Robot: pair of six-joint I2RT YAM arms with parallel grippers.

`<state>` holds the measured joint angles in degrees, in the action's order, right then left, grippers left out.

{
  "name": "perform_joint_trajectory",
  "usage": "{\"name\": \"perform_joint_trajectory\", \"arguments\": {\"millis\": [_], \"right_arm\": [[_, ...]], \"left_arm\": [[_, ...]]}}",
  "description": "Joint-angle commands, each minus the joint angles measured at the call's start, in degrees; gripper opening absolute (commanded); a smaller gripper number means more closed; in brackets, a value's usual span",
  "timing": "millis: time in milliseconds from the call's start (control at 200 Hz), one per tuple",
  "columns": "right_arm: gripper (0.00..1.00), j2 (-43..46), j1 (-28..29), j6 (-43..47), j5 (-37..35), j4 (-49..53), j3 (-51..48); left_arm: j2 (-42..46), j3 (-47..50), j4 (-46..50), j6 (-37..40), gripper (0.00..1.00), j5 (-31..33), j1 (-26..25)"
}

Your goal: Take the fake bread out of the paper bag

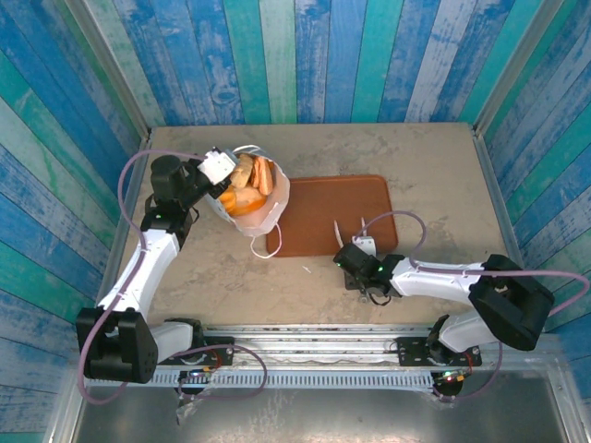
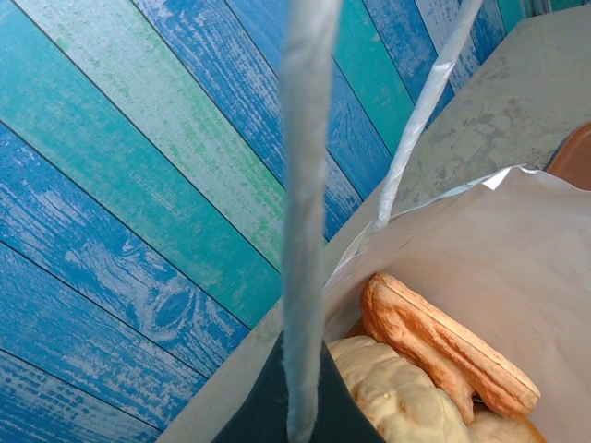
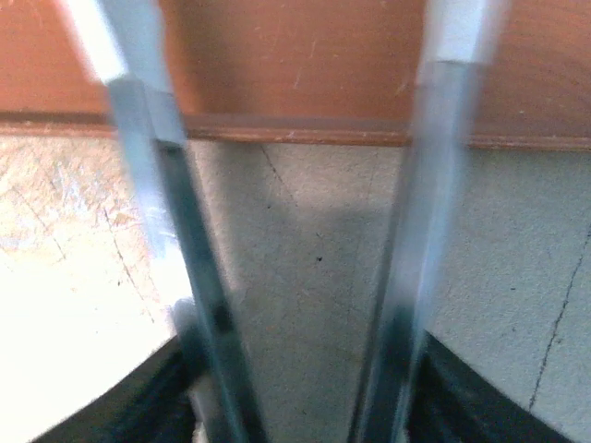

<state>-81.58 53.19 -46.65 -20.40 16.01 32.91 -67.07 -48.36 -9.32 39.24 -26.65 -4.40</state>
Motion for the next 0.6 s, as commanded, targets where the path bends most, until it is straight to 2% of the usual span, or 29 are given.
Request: {"name": "perform_joint_trajectory", "arguments": {"millis": [0, 105, 165, 306, 591], "right_arm": [[0.37, -3.01, 0.21, -1.18, 3.44, 8.33, -3.54], [0.18, -1.04, 0.19, -0.40, 2.03, 9.63, -2.72], [0.13, 1.03, 0.20, 0.40, 1.24, 10.75, -2.15], [0.11, 7.75, 0.25, 2.78, -0.40, 12.55, -0.42], [0.12, 19.72, -1.30, 10.97, 0.29, 12.55, 6.08]], "left_arm": [[3.80, -0.80, -4.65, 0.46, 0.00, -1.18, -0.52], [3.61, -0.83, -4.83, 0.31, 0.00, -1.40, -0.52], [3.39, -0.80, -4.83, 0.31, 0.00, -1.42, -0.52], [3.02, -0.65, -5.09, -0.20, 0.00, -1.82, -0.52], [2.91, -0.25, -6.03, -1.20, 0.00, -2.07, -0.52]]}}
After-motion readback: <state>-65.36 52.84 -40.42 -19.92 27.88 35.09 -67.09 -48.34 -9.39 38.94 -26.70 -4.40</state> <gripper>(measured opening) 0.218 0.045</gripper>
